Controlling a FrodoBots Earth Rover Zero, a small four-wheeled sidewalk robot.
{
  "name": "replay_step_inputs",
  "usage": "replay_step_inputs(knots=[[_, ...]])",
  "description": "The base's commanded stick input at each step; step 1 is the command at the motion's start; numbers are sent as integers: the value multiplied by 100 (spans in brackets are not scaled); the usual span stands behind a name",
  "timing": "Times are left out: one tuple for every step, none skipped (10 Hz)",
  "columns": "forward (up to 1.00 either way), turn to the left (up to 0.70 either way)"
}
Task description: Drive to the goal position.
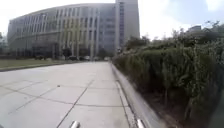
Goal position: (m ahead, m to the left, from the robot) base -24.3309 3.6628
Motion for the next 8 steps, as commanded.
replay_step_inputs(knots=[[0,0],[0,0],[0,0],[0,0],[15,0],[56,0],[70,0],[70,0]])
